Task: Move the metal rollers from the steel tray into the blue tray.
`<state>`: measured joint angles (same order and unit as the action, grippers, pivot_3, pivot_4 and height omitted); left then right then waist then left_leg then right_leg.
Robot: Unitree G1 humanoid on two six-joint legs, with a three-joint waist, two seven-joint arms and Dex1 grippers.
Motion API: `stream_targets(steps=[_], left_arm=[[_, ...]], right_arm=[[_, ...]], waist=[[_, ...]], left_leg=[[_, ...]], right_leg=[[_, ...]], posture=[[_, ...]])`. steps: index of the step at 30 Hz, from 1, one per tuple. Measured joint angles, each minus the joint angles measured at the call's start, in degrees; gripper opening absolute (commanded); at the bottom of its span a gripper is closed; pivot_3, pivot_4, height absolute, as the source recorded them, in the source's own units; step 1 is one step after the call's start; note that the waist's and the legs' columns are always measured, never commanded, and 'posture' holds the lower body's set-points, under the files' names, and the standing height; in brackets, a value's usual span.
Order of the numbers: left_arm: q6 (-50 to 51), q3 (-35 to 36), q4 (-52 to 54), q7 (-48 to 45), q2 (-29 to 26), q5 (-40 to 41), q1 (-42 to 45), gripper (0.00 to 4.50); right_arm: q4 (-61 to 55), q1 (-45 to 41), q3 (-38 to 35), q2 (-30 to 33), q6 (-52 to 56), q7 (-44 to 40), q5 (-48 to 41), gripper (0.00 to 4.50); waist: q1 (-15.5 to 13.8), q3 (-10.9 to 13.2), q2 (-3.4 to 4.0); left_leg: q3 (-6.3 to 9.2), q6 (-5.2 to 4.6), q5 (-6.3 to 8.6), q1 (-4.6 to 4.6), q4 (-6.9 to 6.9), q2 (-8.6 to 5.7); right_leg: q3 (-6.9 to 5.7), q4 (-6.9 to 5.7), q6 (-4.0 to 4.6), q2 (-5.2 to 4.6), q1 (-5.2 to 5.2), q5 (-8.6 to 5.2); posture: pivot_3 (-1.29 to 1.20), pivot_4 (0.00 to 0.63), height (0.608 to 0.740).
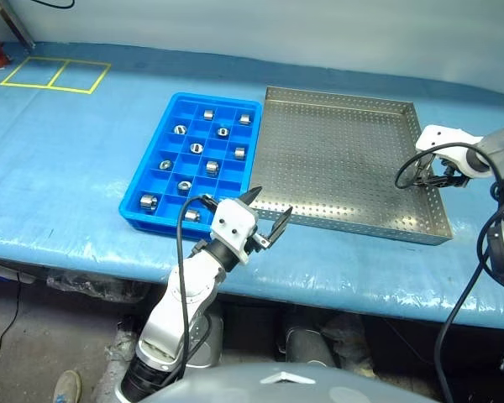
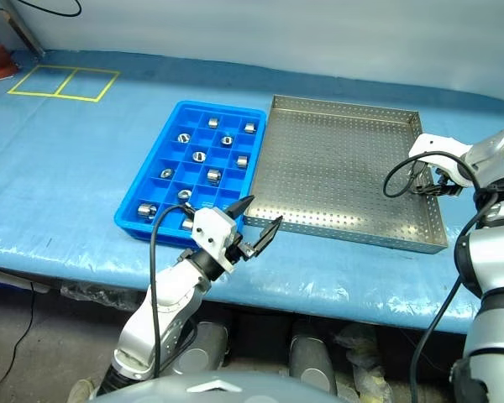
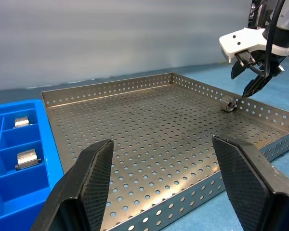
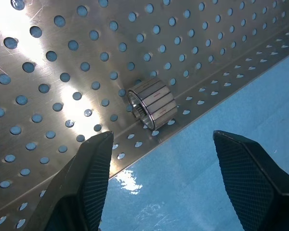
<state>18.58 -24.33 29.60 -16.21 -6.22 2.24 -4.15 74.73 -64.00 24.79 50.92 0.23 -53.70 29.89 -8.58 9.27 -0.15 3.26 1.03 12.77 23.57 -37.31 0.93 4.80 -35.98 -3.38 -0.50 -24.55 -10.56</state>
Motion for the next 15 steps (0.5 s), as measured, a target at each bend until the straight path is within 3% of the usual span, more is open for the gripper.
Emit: stream_targets(steps=[15], left_arm=[[3.2, 0.2, 4.1, 1.2, -1.9, -0.1, -0.6, 3.58]], right_arm=[[2.9, 0.3, 0.9, -3.3, 4.4, 4.0, 3.1, 3.49]], waist=[[-4.0, 0.0, 0.01]], left_leg=[[0.04, 0.00, 0.00, 0.01, 0.02, -0.03]], right_leg=[[-0.04, -0.01, 0.02, -0.01, -0.02, 0.01]], posture=[[0.53, 0.150, 0.740]])
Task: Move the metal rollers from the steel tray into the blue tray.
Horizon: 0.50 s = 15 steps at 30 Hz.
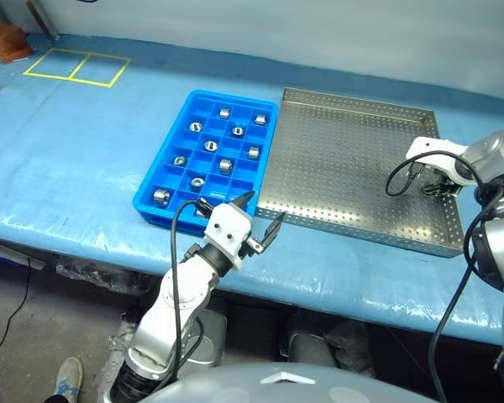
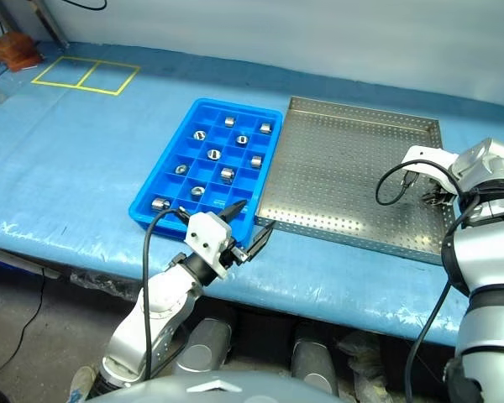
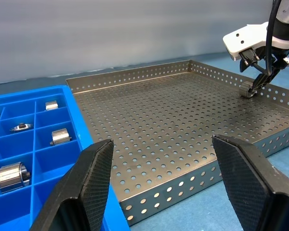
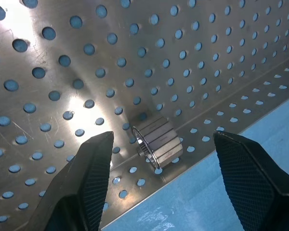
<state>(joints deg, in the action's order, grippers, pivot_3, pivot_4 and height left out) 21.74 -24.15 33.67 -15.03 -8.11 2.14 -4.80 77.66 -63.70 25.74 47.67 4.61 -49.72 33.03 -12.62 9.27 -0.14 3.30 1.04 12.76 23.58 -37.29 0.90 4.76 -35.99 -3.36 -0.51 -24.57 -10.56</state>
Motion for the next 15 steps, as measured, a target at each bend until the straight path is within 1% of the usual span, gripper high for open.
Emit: stream_targets(steps=[5, 8, 15], left_arm=[[0.9, -0.2, 1.4, 0.1, -1.2, -0.3, -1.0, 3.58], [1.8, -0.5, 1.6, 0.4, -1.3, -1.0, -1.6, 3.58], [2.0, -0.7, 2.6, 0.4, -1.2, -1.0, -1.4, 3.58]], right_arm=[[0.5, 1.1, 1.4, -0.2, 3.5, 1.9, 1.6, 3.49], [0.6, 1.5, 1.3, -0.2, 5.0, 2.2, 1.6, 3.49], [0.7, 1.6, 0.8, 0.0, 8.6, 2.2, 1.4, 3.49]], waist=[[-2.9, 0.0, 0.02], [-4.7, 0.0, 0.02], [-9.0, 0.0, 0.07]], left_leg=[[0.00, 0.00, 0.00, 0.03, 0.05, -0.01], [0.00, 0.00, 0.00, 0.07, 0.03, -0.01], [-0.03, 0.04, 0.01, 0.30, 0.03, 0.01]], right_leg=[[-0.01, 0.00, 0.23, 0.00, -0.06, 0.11], [-0.03, 0.00, 0.01, 0.00, -0.11, -0.02], [-0.10, 0.00, 0.00, 0.00, -0.37, -0.03]], posture=[[0.55, 0.150, 0.740], [0.55, 0.150, 0.740], [0.53, 0.150, 0.740]])
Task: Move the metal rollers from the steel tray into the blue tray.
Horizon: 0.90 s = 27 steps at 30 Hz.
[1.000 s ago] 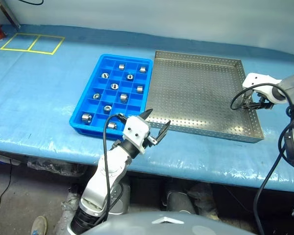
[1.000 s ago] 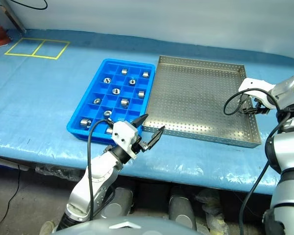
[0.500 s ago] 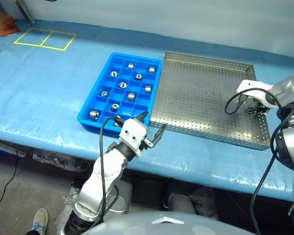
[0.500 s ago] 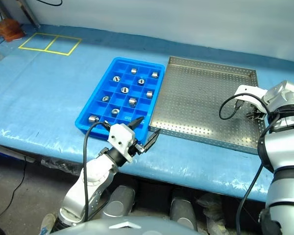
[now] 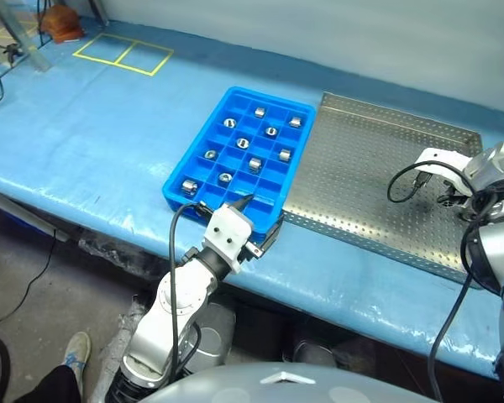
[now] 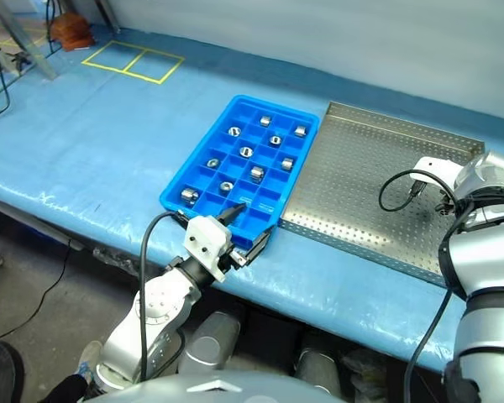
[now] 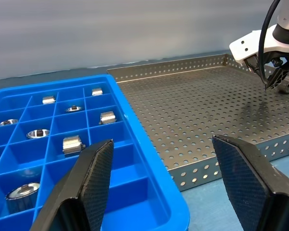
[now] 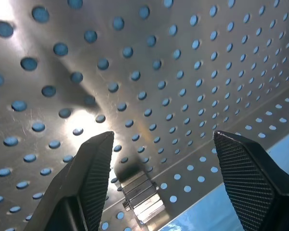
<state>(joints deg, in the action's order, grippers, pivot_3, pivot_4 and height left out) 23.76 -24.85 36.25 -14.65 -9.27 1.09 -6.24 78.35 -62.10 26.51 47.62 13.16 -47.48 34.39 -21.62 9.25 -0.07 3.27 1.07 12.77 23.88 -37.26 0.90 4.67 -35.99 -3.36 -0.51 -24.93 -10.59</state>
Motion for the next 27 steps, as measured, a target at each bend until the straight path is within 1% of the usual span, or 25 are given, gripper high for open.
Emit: stream_targets(steps=[4, 6, 12, 16, 21, 27], left_arm=[[0.0, 0.0, 0.0, -0.3, 0.2, 0.1, 1.1, 3.58], [0.0, -0.2, -0.2, -0.5, 0.6, 0.1, 2.8, 3.58], [-0.7, -1.6, -2.4, -1.9, 2.3, 0.1, 7.0, 3.58], [-1.2, -3.0, -5.2, -3.5, 2.7, 0.2, 9.1, 3.58], [-2.4, -3.7, -6.9, -5.0, 3.5, 0.9, 11.3, 3.58], [-3.0, -3.7, -7.3, -5.6, 3.4, 1.3, 11.6, 3.58]], right_arm=[[0.0, 0.0, -0.1, 0.4, 0.7, 0.0, 0.0, 3.49], [0.0, 0.1, -0.5, 0.8, 1.1, -0.1, -0.4, 3.49], [-0.1, 0.7, -1.4, 2.1, 1.1, -0.3, -1.3, 3.49], [-0.1, 2.4, -2.2, 3.7, 1.0, -1.1, -1.8, 3.49], [-0.1, 3.6, -2.9, 4.4, 1.1, -1.9, -2.5, 3.49], [-0.1, 4.5, -4.2, 4.4, 2.4, -2.4, -3.8, 3.49]], waist=[[-1.6, 0.0, 0.02], [-2.6, 0.0, 0.05], [-3.5, 0.0, 0.06], [-3.3, 0.0, 0.06], [-1.9, 0.0, 0.08], [-0.5, 0.0, 0.08]], left_leg=[[-0.03, 0.06, -0.03, 0.38, 0.00, 0.00], [-0.01, 0.14, -0.08, 0.65, -0.02, 0.00], [0.00, 0.15, -0.07, 0.72, -0.02, -0.03], [0.01, 0.16, -0.07, 0.72, -0.04, -0.02], [0.00, 0.17, -0.08, 0.70, -0.08, -0.01], [0.01, 0.16, -0.08, 0.70, -0.13, -0.01]], right_leg=[[0.00, -0.03, 0.00, 0.00, -0.42, 0.02], [-0.06, -0.02, 0.23, 0.00, -0.65, 0.20], [-0.11, 0.06, 0.21, -0.03, -0.64, 0.21], [-0.14, 0.06, 0.21, -0.03, -0.63, 0.21], [-0.12, 0.03, 0.19, -0.03, -0.63, 0.23], [-0.12, 0.02, 0.19, -0.03, -0.58, 0.26]], posture=[[0.50, 0.150, 0.740], [0.49, 0.150, 0.740], [0.44, 0.150, 0.740], [0.41, 0.150, 0.740], [0.39, 0.150, 0.740], [0.41, 0.150, 0.740]])
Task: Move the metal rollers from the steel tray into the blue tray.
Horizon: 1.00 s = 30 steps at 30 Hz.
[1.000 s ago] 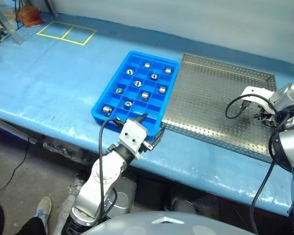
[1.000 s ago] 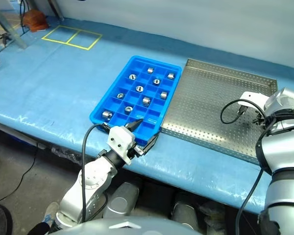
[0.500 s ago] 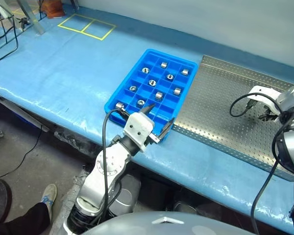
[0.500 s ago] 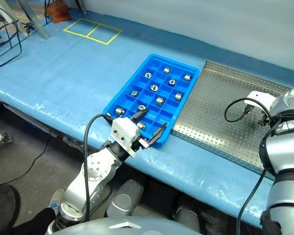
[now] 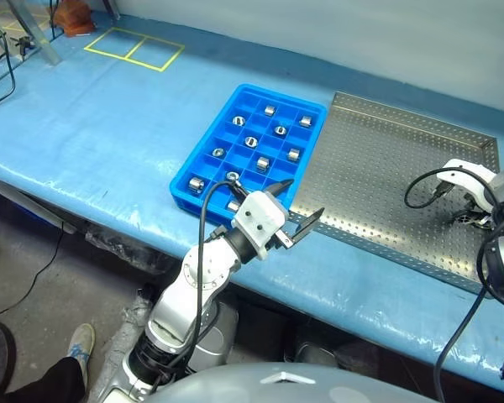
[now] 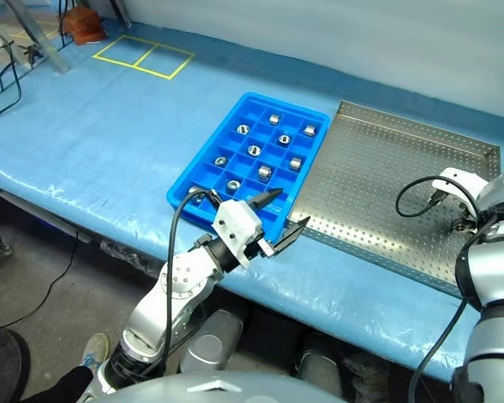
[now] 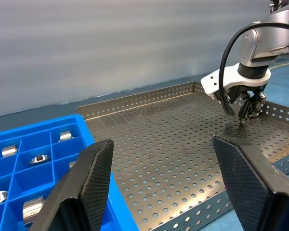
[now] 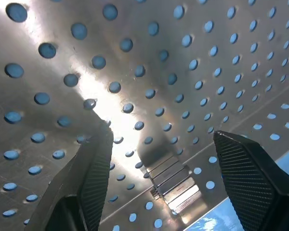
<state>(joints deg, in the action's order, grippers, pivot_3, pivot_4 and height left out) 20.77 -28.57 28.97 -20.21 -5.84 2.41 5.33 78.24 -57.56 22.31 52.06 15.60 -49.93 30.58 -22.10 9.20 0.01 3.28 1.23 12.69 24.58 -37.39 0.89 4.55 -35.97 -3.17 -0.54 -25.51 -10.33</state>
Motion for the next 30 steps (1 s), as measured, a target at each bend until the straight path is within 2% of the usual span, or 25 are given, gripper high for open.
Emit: stream_targets(steps=[13, 17, 20, 21, 30], left_arm=[[0.2, 1.2, 0.2, 0.9, -1.7, -0.1, -3.2, 3.58], [0.2, 1.3, 0.2, 1.5, -2.0, -0.2, -3.5, 3.58], [0.2, 1.3, 0.2, 1.5, -2.0, -0.2, -3.4, 3.58], [0.2, 1.3, 0.2, 1.5, -2.0, -0.2, -3.3, 3.58], [0.0, 2.4, 0.2, 1.7, -2.0, -0.2, -2.7, 3.58]], right_arm=[[-0.1, 2.9, -0.7, 0.1, 6.8, 6.6, -0.2, 3.49], [-0.1, 3.2, -0.9, 0.1, 8.7, 6.6, -0.4, 2.59], [-0.1, 3.8, -1.4, 0.1, 9.7, 7.7, -0.7, 1.54], [-0.1, 3.9, -1.6, 0.1, 10.0, 8.0, -0.8, 1.42], [0.0, 3.2, -5.2, -0.3, 9.2, 13.0, -3.5, 1.42]], waist=[[0.0, 0.0, -0.01], [-0.7, 0.0, 0.00], [-1.1, 0.0, 0.01], [-1.2, 0.0, 0.01], [-1.9, 0.0, 0.03]], left_leg=[[0.04, -0.02, 0.00, 0.01, -0.42, -0.01], [0.04, -0.03, 0.00, 0.02, -0.44, -0.01], [0.03, -0.03, 0.00, 0.03, -0.42, -0.01], [0.03, -0.03, 0.00, 0.03, -0.42, 0.00], [-0.02, -0.02, -0.01, 0.08, -0.43, 0.00]], right_leg=[[0.00, -0.03, -0.28, 0.00, 0.17, 0.10], [0.00, -0.04, -0.36, 0.01, 0.16, 0.08], [0.00, -0.04, -0.35, 0.01, 0.14, 0.09], [0.00, -0.04, -0.30, 0.01, 0.14, 0.13], [0.03, -0.04, -0.32, 0.02, 0.09, 0.16]], posture=[[0.47, 0.150, 0.740], [0.49, 0.150, 0.740], [0.50, 0.150, 0.740], [0.50, 0.150, 0.740], [0.45, 0.150, 0.740]])
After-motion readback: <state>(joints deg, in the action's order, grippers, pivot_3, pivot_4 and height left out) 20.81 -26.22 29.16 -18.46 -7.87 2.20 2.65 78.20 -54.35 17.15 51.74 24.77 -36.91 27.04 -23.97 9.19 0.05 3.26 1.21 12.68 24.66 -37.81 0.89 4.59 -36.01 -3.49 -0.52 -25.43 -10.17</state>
